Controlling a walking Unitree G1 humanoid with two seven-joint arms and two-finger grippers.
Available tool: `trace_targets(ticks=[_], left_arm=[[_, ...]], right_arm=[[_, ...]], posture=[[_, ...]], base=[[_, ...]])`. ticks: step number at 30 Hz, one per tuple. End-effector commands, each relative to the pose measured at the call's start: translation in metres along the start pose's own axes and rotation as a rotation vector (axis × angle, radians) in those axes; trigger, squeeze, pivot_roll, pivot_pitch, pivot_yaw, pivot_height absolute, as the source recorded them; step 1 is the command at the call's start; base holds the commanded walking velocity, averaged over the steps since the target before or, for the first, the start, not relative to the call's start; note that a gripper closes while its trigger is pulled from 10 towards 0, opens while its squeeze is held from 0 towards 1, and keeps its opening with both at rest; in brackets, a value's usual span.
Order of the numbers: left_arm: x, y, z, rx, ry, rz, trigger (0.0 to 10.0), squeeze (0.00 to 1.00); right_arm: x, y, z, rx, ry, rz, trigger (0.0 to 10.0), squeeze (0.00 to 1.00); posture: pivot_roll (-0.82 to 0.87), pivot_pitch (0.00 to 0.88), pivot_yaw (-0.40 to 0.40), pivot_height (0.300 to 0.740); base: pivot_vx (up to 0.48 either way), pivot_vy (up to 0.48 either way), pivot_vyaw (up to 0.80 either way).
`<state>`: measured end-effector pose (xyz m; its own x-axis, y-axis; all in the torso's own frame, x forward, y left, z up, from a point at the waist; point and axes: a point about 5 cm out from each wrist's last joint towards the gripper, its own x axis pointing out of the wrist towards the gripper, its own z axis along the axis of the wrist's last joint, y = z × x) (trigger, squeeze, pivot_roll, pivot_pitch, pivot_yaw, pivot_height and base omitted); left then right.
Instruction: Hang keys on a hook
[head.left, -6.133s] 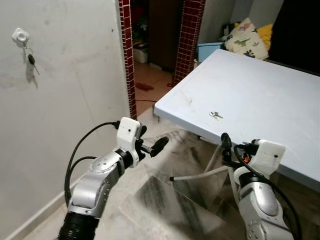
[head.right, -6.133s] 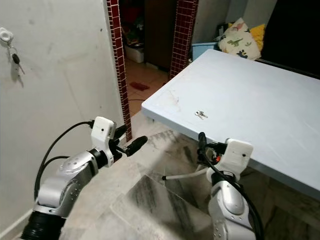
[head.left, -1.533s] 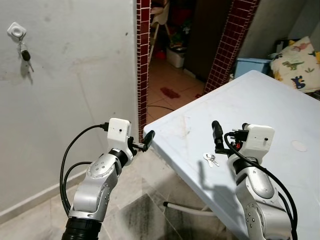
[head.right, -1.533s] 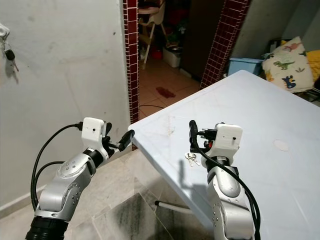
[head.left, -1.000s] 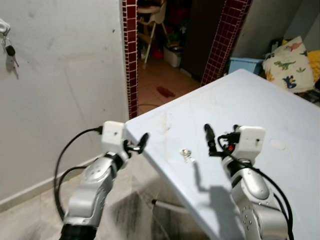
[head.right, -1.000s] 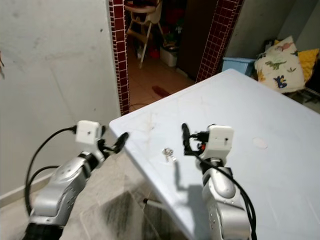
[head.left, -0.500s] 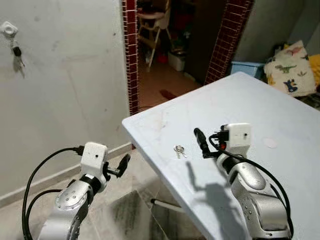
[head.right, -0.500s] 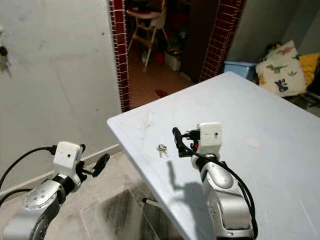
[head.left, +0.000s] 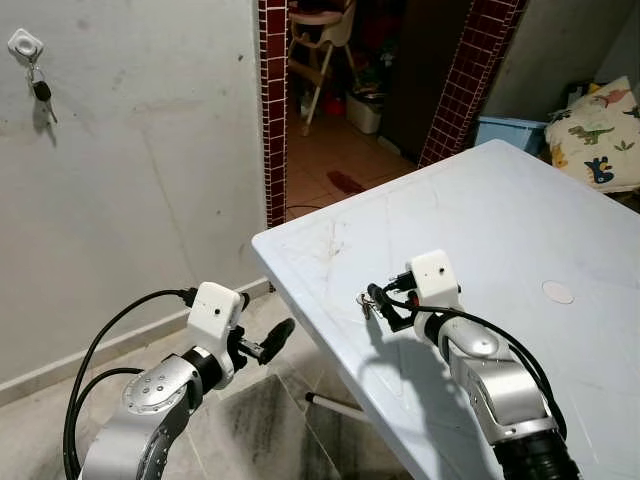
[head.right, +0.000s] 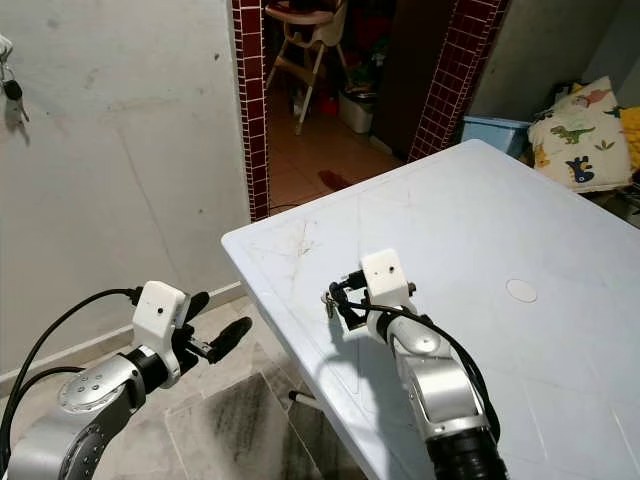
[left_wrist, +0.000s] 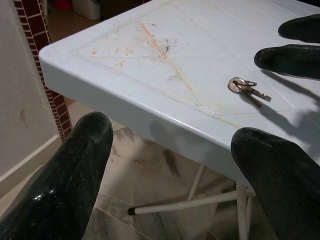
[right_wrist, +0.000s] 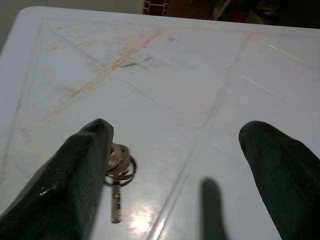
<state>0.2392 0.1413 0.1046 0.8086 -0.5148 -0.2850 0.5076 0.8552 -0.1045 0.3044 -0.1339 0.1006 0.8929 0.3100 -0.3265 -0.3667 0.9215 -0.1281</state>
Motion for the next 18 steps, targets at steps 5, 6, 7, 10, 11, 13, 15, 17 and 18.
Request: trace_targets(ticks=[5,6,7,10,11,13,15,17,18], left_arm=[[-0.001,-0.004,0.004,-0.001,-0.008,-0.025,10.0,0.00],[-0.001,-0.004,0.004,-0.002,-0.009,-0.028,10.0,0.00],[-0.001,-0.005,0.005,-0.002,-0.011,-0.031,10.0,0.00],[0.000,-0.006,0.006,-0.005,-0.013,-0.037,10.0,0.00],[0.001,-0.006,0.006,-0.005,-0.014,-0.038,10.0,0.00],[0.001,-0.006,0.006,-0.006,-0.015,-0.040,10.0,0.00],[0.001,-0.007,0.006,-0.007,-0.017,-0.041,10.0,0.00],[0.002,-0.007,0.007,-0.009,-0.019,-0.042,10.0,0.00],[0.002,-0.007,0.007,-0.010,-0.019,-0.043,10.0,0.00]], right_arm=[[-0.004,-0.004,0.001,-0.051,-0.019,0.063,10.0,0.00],[-0.005,-0.005,0.001,-0.061,-0.018,0.074,10.0,0.00],[-0.007,-0.005,0.000,-0.071,-0.016,0.086,10.0,0.00],[-0.009,-0.006,-0.006,-0.104,0.016,0.122,10.0,0.00],[-0.009,-0.006,-0.007,-0.108,0.021,0.125,10.0,0.00],[-0.009,-0.006,-0.010,-0.109,0.029,0.136,10.0,0.00],[-0.008,-0.005,-0.012,-0.113,0.036,0.156,10.0,0.00],[-0.007,-0.005,-0.014,-0.135,0.043,0.159,10.0,0.00],[-0.006,-0.005,-0.015,-0.143,0.045,0.159,10.0,0.00]], posture=[[0.15,0.013,-0.074,0.740],[0.15,0.013,-0.074,0.740],[0.15,0.013,-0.074,0.740],[0.15,0.013,-0.075,0.740],[0.15,0.013,-0.075,0.740],[0.15,0.013,-0.076,0.740],[0.15,0.015,-0.077,0.740],[0.15,0.015,-0.077,0.740],[0.15,0.015,-0.077,0.740]], base=[[0.000,0.000,0.00],[0.000,0.000,0.00],[0.000,0.000,0.00],[0.000,0.000,0.00],[0.000,0.000,0.00],[0.000,0.000,0.00],[0.000,0.000,0.00],[0.000,0.000,0.00],[0.000,0.000,0.00]])
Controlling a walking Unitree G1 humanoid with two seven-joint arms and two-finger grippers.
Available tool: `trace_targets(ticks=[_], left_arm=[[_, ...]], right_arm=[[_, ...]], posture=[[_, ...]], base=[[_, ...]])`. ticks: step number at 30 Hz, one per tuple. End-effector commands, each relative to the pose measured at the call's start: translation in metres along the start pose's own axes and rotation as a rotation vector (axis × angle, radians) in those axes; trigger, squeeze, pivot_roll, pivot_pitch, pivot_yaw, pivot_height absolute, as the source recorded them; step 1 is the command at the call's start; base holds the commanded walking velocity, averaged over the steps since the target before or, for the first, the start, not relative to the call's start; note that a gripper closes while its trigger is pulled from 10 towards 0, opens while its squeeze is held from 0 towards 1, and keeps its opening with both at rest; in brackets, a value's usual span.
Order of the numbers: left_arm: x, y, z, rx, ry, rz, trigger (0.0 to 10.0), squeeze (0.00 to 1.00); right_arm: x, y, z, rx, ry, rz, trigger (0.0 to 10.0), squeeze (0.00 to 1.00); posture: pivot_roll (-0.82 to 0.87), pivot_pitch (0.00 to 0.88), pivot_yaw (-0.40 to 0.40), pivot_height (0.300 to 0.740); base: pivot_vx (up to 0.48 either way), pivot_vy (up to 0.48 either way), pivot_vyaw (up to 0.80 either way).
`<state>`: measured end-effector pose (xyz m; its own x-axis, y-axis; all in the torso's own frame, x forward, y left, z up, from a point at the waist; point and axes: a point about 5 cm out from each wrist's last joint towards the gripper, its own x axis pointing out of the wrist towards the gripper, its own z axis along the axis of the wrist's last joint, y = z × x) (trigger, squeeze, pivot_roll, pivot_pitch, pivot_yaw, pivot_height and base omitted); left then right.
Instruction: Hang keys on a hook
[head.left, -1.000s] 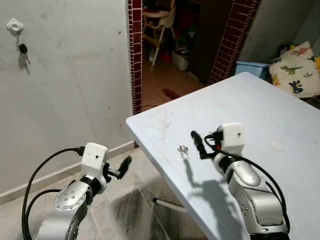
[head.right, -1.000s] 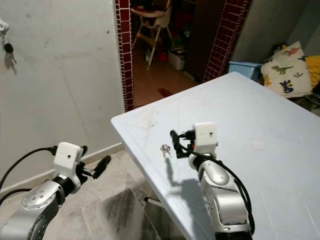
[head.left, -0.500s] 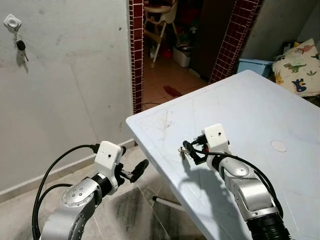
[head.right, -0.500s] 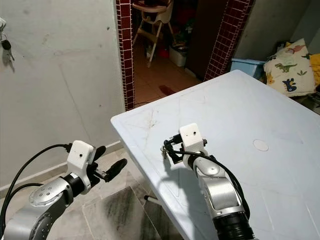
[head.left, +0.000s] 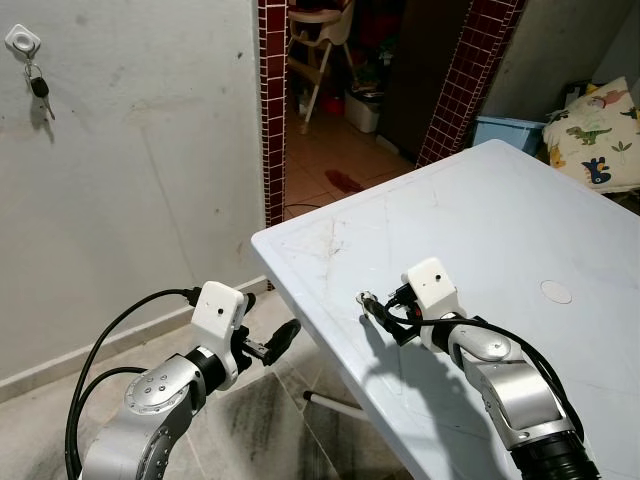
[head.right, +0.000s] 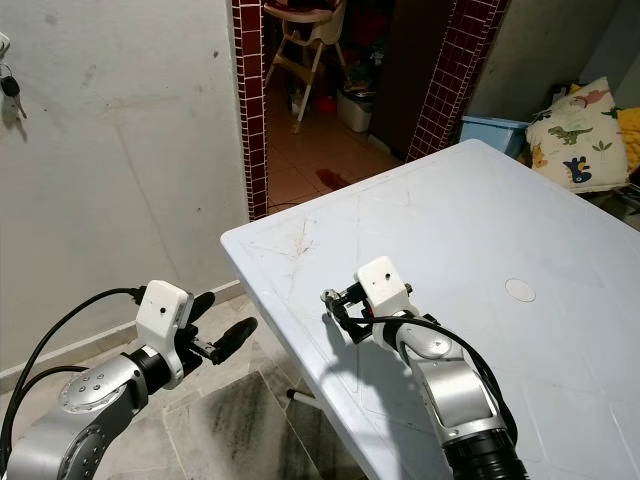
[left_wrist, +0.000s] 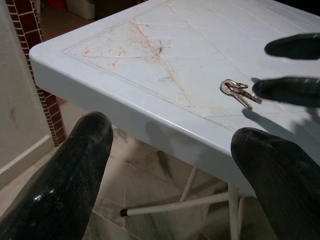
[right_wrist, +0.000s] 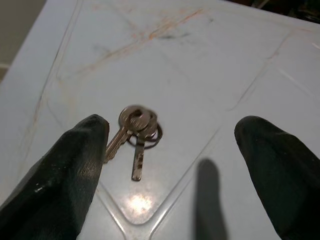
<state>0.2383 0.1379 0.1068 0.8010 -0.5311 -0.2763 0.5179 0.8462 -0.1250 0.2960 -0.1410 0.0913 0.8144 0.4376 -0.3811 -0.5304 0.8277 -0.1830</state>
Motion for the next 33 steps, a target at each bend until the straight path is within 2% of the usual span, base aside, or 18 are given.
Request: trace_targets(ticks=[1,12,13,15,16,17,19,30,31,32,33], left_arm=[[0.002,-0.004,0.004,0.005,-0.012,-0.024,10.0,0.00],[0.002,-0.006,0.006,0.004,-0.018,-0.024,10.0,0.00],[0.002,-0.006,0.006,0.004,-0.019,-0.026,10.0,0.00],[0.003,-0.006,0.006,0.004,-0.020,-0.027,10.0,0.00],[0.003,-0.007,0.006,0.004,-0.021,-0.030,10.0,0.00],[0.003,-0.007,0.006,0.004,-0.021,-0.031,10.0,0.00],[0.003,-0.008,0.006,0.004,-0.021,-0.031,10.0,0.00],[0.002,-0.008,0.006,0.005,-0.019,-0.030,10.0,0.00],[0.002,-0.008,0.006,0.005,-0.019,-0.031,10.0,0.00],[0.002,-0.008,0.006,0.005,-0.018,-0.031,10.0,0.00],[0.002,-0.008,0.006,0.006,-0.019,-0.031,10.0,0.00]], right_arm=[[0.001,-0.002,-0.003,-0.027,0.014,0.004,10.0,0.00],[0.010,0.002,-0.008,-0.034,0.011,0.026,10.0,0.00],[0.011,0.002,-0.009,-0.030,0.009,0.029,8.0,0.00],[0.012,0.003,-0.009,-0.028,0.008,0.031,8.0,0.00],[0.013,0.005,-0.011,-0.017,0.010,0.034,1.1,0.00],[0.014,0.005,-0.012,-0.013,0.013,0.034,0.3,0.00],[0.015,0.005,-0.012,-0.010,0.016,0.033,0.0,0.00],[0.021,0.009,-0.013,0.065,0.005,0.049,0.0,0.00],[0.021,0.010,-0.013,0.086,0.000,0.058,1.8,0.00],[0.022,0.010,-0.012,0.102,-0.003,0.064,1.8,0.00],[0.023,0.010,-0.012,0.130,-0.006,0.064,10.0,0.00]], posture=[[0.15,0.015,-0.077,0.740],[0.16,0.018,-0.081,0.740],[0.16,0.018,-0.080,0.740],[0.16,0.018,-0.080,0.740],[0.16,0.019,-0.079,0.740],[0.16,0.019,-0.079,0.740],[0.16,0.019,-0.079,0.740],[0.17,0.023,-0.082,0.740],[0.17,0.023,-0.082,0.740],[0.17,0.023,-0.082,0.740],[0.17,0.023,-0.083,0.740]], base=[[0.000,0.000,0.00],[0.000,0.000,0.00],[0.000,0.000,0.00],[0.000,0.000,0.00],[0.000,0.000,0.00],[0.000,0.000,0.00],[0.000,0.000,0.00],[0.000,0.000,0.00],[0.000,0.000,0.00],[0.000,0.000,0.00],[0.000,0.000,0.00]])
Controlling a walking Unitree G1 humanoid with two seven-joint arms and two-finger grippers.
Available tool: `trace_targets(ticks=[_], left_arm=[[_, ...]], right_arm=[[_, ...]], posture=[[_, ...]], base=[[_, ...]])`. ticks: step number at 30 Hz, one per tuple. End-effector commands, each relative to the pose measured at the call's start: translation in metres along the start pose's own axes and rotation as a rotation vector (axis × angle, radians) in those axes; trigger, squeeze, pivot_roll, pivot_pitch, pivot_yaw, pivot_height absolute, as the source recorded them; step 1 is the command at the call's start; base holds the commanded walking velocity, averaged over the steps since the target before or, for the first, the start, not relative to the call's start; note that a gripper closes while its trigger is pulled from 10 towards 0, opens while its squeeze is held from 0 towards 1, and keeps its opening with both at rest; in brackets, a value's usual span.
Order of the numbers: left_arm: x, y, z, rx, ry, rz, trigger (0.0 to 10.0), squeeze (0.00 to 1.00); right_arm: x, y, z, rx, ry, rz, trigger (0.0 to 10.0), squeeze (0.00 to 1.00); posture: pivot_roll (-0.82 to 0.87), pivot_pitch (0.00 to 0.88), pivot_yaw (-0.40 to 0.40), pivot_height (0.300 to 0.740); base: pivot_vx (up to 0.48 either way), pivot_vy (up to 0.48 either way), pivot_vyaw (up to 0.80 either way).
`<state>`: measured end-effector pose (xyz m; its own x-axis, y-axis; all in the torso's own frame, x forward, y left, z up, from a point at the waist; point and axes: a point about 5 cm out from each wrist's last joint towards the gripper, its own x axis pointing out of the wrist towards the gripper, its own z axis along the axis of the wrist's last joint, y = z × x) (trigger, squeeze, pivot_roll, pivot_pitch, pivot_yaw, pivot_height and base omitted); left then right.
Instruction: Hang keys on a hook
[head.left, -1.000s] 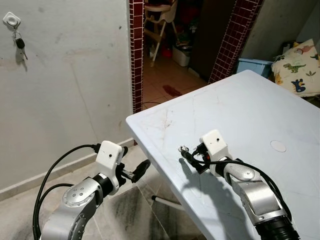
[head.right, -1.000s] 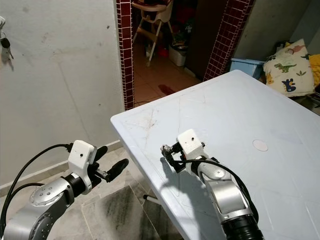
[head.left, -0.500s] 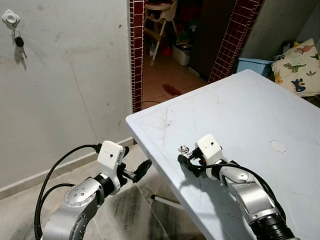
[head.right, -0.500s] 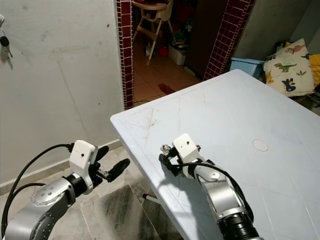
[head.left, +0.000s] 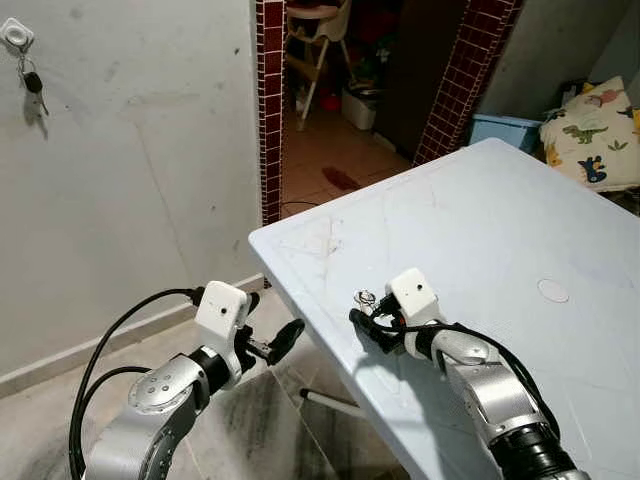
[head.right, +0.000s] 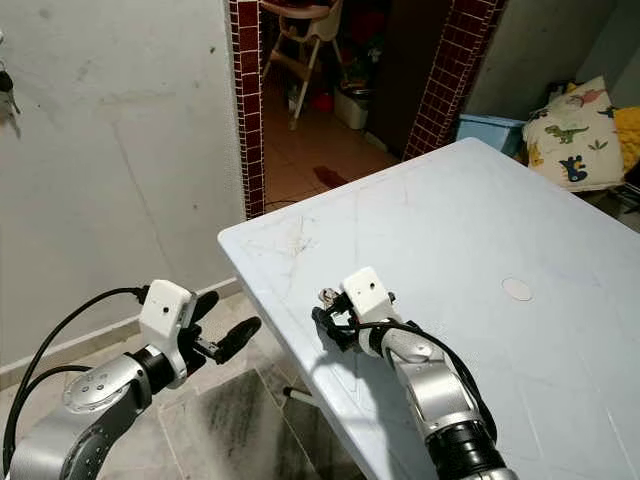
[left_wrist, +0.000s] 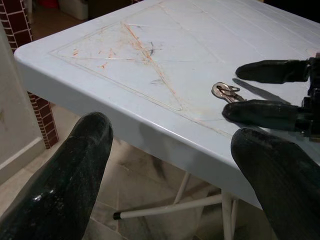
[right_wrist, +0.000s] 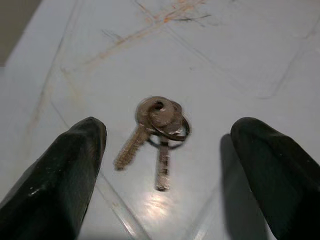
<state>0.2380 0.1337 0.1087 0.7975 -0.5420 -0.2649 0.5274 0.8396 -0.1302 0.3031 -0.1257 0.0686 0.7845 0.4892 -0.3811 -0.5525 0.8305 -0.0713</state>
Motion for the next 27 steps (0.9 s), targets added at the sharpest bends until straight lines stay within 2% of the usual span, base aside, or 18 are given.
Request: trace_targets(ticks=[1,3,4,5,6,15,18,27], left_arm=[[0.001,-0.004,0.004,0.007,-0.009,-0.018,10.0,0.00],[0.001,-0.004,0.004,0.008,-0.010,-0.017,10.0,0.00],[0.001,-0.004,0.005,0.007,-0.011,-0.016,10.0,0.00],[0.001,-0.004,0.005,0.007,-0.012,-0.015,10.0,0.00],[0.001,-0.003,0.005,0.006,-0.013,-0.014,10.0,0.00],[0.002,-0.005,0.005,0.005,-0.015,-0.020,10.0,0.00],[0.002,-0.005,0.006,0.005,-0.014,-0.021,10.0,0.00],[0.002,-0.003,0.005,0.010,-0.014,-0.016,10.0,0.00]], right_arm=[[0.002,-0.003,0.002,0.033,0.001,0.004,10.0,0.00],[0.003,-0.004,0.002,0.035,0.001,0.001,10.0,0.00],[0.003,-0.004,0.003,0.051,-0.010,0.004,1.8,0.00],[0.003,-0.004,0.003,0.064,-0.017,0.006,1.8,0.00],[0.003,-0.004,0.003,0.079,-0.025,0.003,0.0,0.00],[0.005,-0.007,0.001,0.059,-0.034,-0.006,0.0,0.00],[0.003,-0.011,0.001,0.030,-0.033,-0.017,0.0,0.00],[-0.006,-0.024,-0.003,0.023,-0.024,-0.044,0.0,0.00]], posture=[[0.17,0.023,-0.083,0.740],[0.17,0.023,-0.083,0.740],[0.17,0.023,-0.083,0.740],[0.17,0.023,-0.083,0.740],[0.17,0.024,-0.085,0.740],[0.17,0.020,-0.082,0.740],[0.17,0.020,-0.080,0.740],[0.18,0.016,-0.080,0.740]], base=[[0.000,0.000,0.00],[0.000,0.000,0.00],[0.000,0.000,0.00],[0.000,0.000,0.00],[0.000,0.000,0.00],[0.000,0.000,0.00],[0.000,0.000,0.00],[0.000,0.000,0.00]])
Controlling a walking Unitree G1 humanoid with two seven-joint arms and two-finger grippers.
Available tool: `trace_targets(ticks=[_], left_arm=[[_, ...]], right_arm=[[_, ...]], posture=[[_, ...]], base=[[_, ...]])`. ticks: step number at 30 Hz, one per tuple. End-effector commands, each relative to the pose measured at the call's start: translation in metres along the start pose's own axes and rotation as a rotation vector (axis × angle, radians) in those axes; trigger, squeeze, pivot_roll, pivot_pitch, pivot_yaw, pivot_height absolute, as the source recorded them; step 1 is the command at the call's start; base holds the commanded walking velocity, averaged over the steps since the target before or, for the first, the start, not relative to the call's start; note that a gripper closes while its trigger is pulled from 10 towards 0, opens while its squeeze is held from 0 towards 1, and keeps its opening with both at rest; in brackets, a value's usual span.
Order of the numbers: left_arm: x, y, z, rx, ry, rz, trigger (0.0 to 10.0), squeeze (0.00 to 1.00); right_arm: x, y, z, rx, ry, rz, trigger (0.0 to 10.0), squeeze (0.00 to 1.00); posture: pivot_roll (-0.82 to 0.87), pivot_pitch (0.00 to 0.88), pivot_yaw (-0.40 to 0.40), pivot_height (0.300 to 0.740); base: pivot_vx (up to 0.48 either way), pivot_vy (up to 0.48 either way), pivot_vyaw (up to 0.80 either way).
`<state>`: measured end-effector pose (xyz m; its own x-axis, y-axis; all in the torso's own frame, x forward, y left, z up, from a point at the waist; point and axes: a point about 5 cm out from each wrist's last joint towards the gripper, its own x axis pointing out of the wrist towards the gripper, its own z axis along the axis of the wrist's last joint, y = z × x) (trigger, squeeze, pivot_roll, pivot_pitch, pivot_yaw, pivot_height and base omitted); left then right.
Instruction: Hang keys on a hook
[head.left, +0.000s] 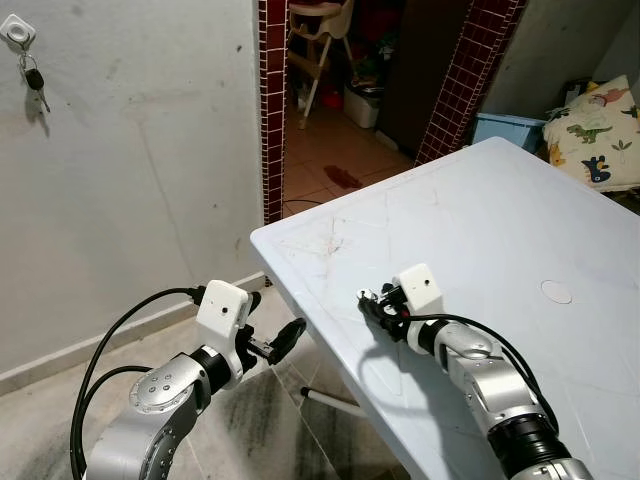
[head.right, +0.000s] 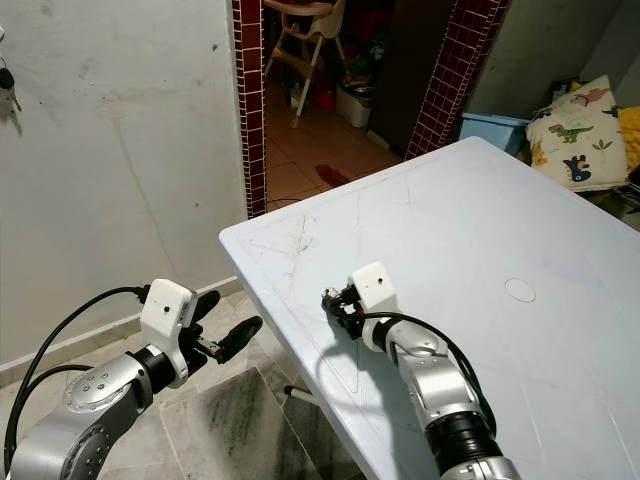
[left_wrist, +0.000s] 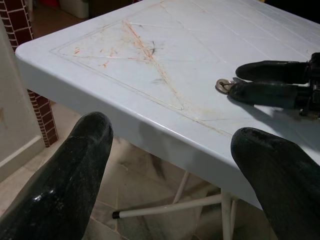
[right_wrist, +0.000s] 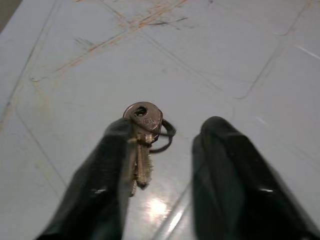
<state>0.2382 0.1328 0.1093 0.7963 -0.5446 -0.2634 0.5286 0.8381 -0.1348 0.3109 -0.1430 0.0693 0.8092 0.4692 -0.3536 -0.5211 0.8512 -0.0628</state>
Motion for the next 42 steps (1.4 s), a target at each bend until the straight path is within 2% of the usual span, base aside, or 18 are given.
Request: trace_targets(ticks=[1,8,26,35,42], left_arm=[[0.002,-0.003,0.004,0.015,-0.012,-0.013,10.0,0.00],[0.003,-0.002,0.006,0.018,-0.014,-0.016,10.0,0.00],[0.004,-0.003,0.006,0.016,-0.018,-0.019,10.0,0.00],[0.006,-0.004,0.007,0.012,-0.022,-0.020,10.0,0.00],[0.009,-0.003,0.013,0.011,-0.059,0.025,10.0,0.00]], right_arm=[[-0.004,-0.007,-0.001,-0.001,0.003,-0.013,0.0,0.00],[-0.003,-0.010,-0.001,0.000,0.004,-0.021,0.0,0.00],[-0.002,-0.001,-0.004,0.056,-0.022,-0.022,0.0,0.00],[-0.001,0.007,0.001,0.130,-0.079,-0.050,0.0,0.00],[-0.003,0.012,0.021,0.201,-0.214,-0.114,0.0,0.00]], posture=[[0.17,0.014,-0.079,0.740],[0.18,0.010,-0.077,0.740],[0.18,0.008,-0.076,0.740],[0.17,0.010,-0.080,0.740],[0.17,0.006,-0.082,0.740]], base=[[0.000,0.000,0.00],[0.000,0.000,0.00],[0.000,0.000,0.00],[0.000,0.000,0.00],[0.000,0.000,0.00]])
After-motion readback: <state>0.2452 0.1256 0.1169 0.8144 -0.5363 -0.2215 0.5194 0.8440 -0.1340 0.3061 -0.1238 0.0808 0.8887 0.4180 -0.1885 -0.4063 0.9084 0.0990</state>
